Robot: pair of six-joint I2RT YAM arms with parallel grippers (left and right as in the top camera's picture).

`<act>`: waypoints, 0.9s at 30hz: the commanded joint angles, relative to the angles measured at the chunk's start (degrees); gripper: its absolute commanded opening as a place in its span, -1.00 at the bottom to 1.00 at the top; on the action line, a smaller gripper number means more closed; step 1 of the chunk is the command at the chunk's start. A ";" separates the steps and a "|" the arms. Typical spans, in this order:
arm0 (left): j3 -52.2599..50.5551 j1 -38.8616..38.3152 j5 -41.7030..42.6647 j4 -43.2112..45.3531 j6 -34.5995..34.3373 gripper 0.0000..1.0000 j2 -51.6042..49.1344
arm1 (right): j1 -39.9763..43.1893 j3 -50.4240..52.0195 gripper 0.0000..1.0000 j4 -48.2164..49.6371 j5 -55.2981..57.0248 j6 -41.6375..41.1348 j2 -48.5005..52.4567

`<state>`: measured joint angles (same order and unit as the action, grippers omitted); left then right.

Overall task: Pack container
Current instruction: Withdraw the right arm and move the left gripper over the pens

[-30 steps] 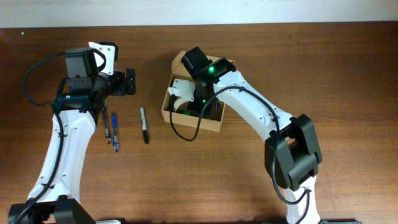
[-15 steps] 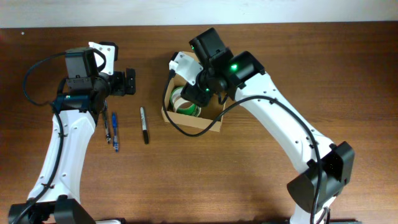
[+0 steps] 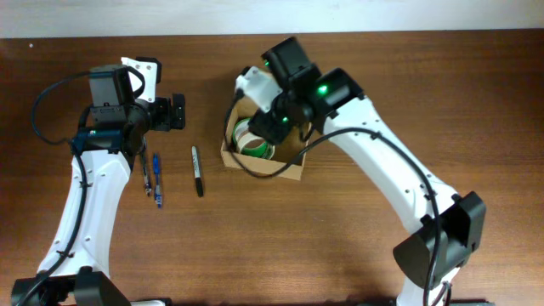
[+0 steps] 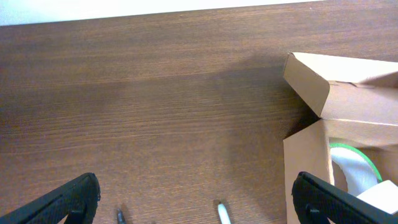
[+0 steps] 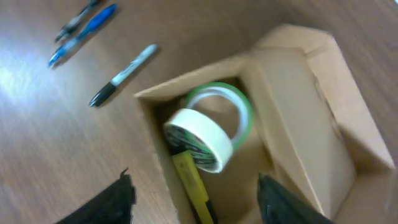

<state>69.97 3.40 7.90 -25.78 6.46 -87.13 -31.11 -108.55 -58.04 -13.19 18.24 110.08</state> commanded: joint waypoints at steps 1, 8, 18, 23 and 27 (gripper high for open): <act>0.79 0.13 -0.22 0.00 0.96 0.99 -0.31 | 5.01 -1.31 0.30 0.22 0.55 -5.44 -2.12; 0.79 0.13 -0.24 0.00 0.96 0.99 -0.31 | 19.69 -6.10 0.52 0.13 0.50 -13.40 -4.22; 0.70 -0.04 14.16 -3.32 0.48 0.98 -0.42 | 37.46 -6.69 0.98 -0.33 -0.35 -20.68 -4.17; 0.55 -1.73 12.63 -10.32 0.48 0.79 -0.63 | 41.35 -6.62 0.98 -0.61 -0.33 -20.68 -4.13; 0.55 -4.59 -4.17 -16.87 -3.76 0.50 -1.18 | 42.45 -6.62 0.98 -1.70 -0.11 -20.65 -4.07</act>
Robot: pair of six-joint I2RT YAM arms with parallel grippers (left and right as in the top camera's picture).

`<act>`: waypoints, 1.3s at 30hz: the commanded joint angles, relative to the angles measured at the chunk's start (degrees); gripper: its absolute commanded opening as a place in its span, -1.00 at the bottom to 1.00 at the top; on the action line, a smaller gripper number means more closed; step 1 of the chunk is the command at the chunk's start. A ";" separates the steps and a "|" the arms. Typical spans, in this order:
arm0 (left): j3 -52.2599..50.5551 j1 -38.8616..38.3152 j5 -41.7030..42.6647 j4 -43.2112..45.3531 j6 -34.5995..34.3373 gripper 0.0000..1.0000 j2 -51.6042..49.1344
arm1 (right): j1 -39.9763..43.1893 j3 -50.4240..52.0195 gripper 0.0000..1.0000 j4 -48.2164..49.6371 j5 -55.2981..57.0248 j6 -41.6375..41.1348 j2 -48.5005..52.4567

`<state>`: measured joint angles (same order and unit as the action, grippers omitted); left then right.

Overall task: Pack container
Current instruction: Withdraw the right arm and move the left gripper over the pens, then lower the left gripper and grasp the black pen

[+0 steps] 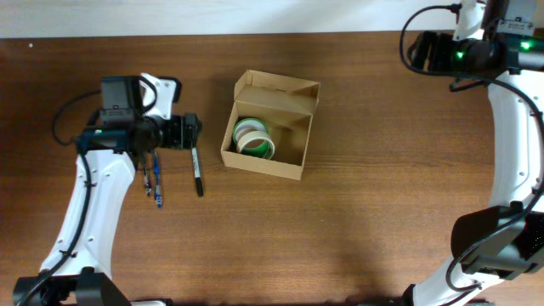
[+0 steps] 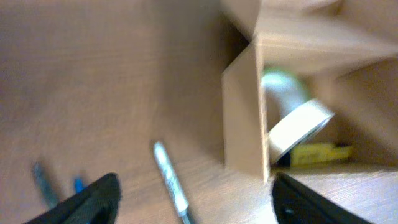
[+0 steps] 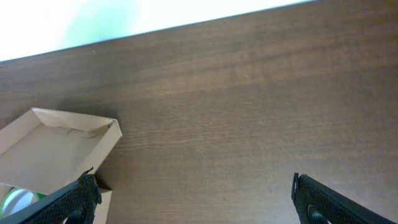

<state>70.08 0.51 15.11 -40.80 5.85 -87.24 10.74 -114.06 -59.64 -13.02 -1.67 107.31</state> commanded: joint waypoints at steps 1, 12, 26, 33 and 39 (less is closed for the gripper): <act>0.44 -2.34 -14.64 -2.99 -4.85 0.50 -1.16 | 0.59 -1.11 0.98 -0.13 -0.28 -0.74 -1.29; 0.44 1.40 -13.31 -9.94 -12.63 0.49 -10.80 | 0.55 -1.11 0.98 -0.13 -0.28 -0.74 -1.18; 0.46 9.40 -15.13 -9.16 -11.56 0.47 -17.44 | 0.55 -1.11 0.98 -0.13 -0.28 -0.74 -1.18; 0.46 13.88 -15.13 -8.70 -9.16 0.43 -17.97 | 0.55 -1.11 0.98 -0.13 -0.28 -0.74 -1.18; 0.46 14.93 -15.08 -6.54 -8.11 0.36 -19.67 | 0.55 -1.11 0.98 -0.13 -0.28 -0.74 -1.18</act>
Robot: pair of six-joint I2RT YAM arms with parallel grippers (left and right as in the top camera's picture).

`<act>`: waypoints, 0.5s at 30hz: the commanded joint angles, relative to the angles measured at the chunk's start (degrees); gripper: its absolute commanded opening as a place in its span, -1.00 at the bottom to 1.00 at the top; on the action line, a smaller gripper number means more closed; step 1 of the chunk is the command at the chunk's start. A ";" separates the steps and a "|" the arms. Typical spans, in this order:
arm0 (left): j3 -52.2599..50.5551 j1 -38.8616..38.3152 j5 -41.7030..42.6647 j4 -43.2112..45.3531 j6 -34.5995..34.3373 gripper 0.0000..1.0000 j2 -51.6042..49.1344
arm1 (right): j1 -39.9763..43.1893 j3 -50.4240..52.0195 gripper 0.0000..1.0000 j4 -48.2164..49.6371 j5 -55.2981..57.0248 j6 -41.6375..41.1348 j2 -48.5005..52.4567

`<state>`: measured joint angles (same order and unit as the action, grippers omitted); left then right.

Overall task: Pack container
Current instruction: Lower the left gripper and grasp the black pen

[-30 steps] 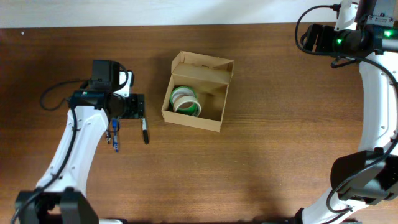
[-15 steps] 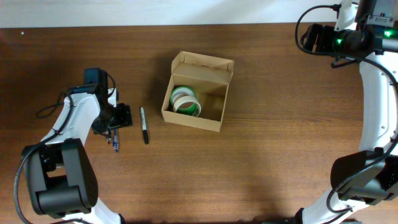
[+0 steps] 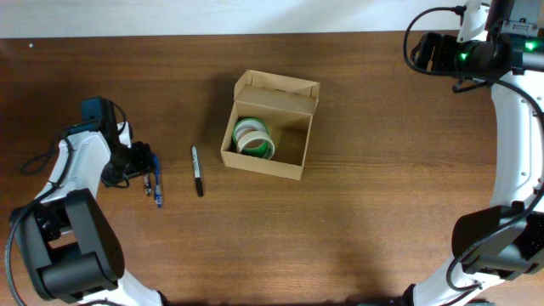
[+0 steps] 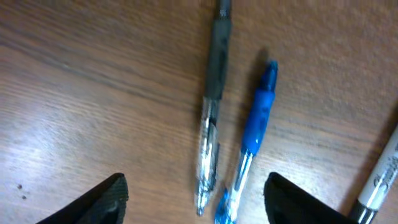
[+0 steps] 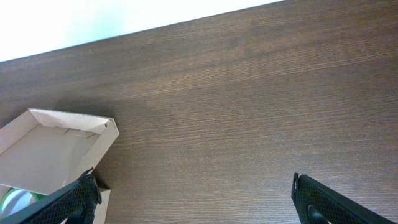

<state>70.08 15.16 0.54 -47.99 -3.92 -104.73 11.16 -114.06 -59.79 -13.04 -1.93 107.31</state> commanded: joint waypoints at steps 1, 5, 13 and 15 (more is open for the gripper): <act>0.46 0.28 -0.48 0.87 1.64 0.36 -2.62 | 0.13 -1.11 0.98 0.02 -0.26 -0.48 -1.18; 0.46 0.28 -0.55 2.10 1.86 0.36 -5.09 | 0.13 -1.11 0.98 0.02 -0.26 -0.48 -1.18; 0.46 0.28 -0.52 5.09 1.81 0.33 -7.80 | 0.13 -1.11 0.98 0.02 -0.26 -0.48 -1.18; 0.46 0.28 -0.50 5.27 1.81 0.33 -8.20 | 0.13 -1.11 0.98 0.02 -0.26 -0.48 -1.18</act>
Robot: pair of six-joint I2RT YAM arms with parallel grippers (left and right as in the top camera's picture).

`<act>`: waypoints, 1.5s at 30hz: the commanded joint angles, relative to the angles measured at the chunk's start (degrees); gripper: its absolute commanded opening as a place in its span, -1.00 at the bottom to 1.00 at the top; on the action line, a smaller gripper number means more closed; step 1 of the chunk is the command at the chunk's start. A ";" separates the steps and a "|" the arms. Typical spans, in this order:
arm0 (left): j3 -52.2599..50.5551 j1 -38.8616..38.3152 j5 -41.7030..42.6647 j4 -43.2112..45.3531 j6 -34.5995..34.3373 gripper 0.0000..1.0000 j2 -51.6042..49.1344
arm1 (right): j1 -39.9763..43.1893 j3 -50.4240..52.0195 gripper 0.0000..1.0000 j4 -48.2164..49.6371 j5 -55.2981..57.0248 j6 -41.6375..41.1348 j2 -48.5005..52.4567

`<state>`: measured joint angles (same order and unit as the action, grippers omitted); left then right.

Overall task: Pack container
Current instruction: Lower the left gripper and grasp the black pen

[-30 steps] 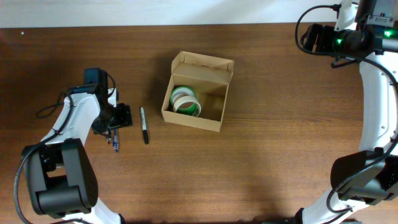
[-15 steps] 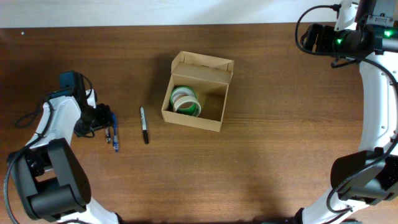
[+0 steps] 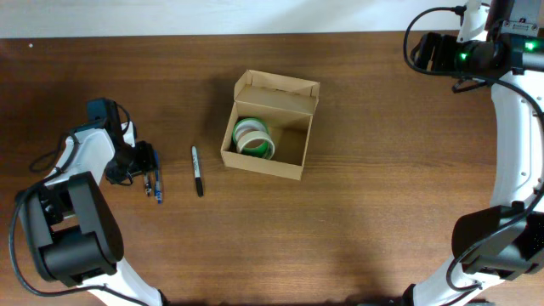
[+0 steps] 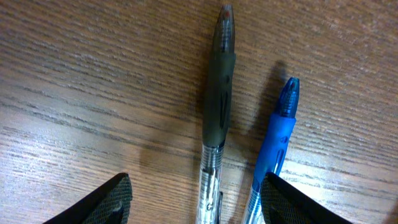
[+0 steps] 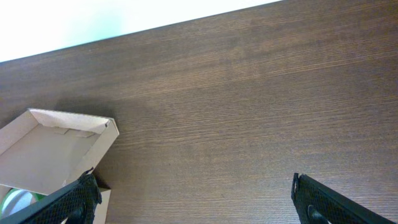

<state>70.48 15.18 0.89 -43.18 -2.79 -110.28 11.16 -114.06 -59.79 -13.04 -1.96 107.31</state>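
An open cardboard box (image 3: pixel 293 157) stands mid-table with tape rolls (image 3: pixel 252 136) inside. A black marker (image 3: pixel 196 170) lies to its left. Further left lie a grey pen (image 4: pixel 217 124) and a blue pen (image 4: pixel 277 149) side by side, the blue pen (image 3: pixel 158 191) also showing from overhead. My left gripper (image 4: pixel 199 205) is open, low over both pens, with its fingers on either side of the pair. Far off at the back right corner my right gripper (image 5: pixel 199 205) is open and holds nothing.
The box's raised back flap (image 5: pixel 56 143) shows at the left edge of the right wrist view. The table's far edge (image 5: pixel 186 25) meets a white wall just behind the right gripper. Bare wood lies between the box and the right arm.
My left gripper has come closer to the two pens, which now look larger and sit more squarely between its fingers. The right arm has not moved.
At first my right gripper was open over the box with the tape rolls, and my left gripper was open, left of the box. Then the right arm stood at the back right corner and the left gripper by the marker. After that the left gripper was over the two pens, now lower.
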 commanded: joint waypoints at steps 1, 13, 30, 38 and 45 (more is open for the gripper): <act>0.07 0.26 -0.87 0.48 0.68 0.32 -2.67 | 0.13 -1.11 0.98 0.02 -0.26 -0.46 -1.18; 0.87 0.26 3.58 2.60 0.68 -0.03 -2.64 | 0.13 -1.11 0.98 0.02 -0.26 -0.46 -1.18; 5.03 0.26 2.54 -1.42 1.20 0.39 -2.62 | 0.13 -1.11 0.98 0.02 -0.26 -0.46 -1.18; 5.01 0.44 -0.94 -1.36 2.25 0.40 -2.62 | 0.13 -1.11 0.98 0.02 -0.26 -0.46 -1.18; 5.01 1.25 -1.86 -1.29 2.43 0.40 -2.64 | 0.13 -1.11 0.98 0.02 -0.26 -0.46 -1.18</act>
<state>74.54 15.88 0.54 -44.51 -1.30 -112.20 11.16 -114.06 -59.79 -13.04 -1.98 107.31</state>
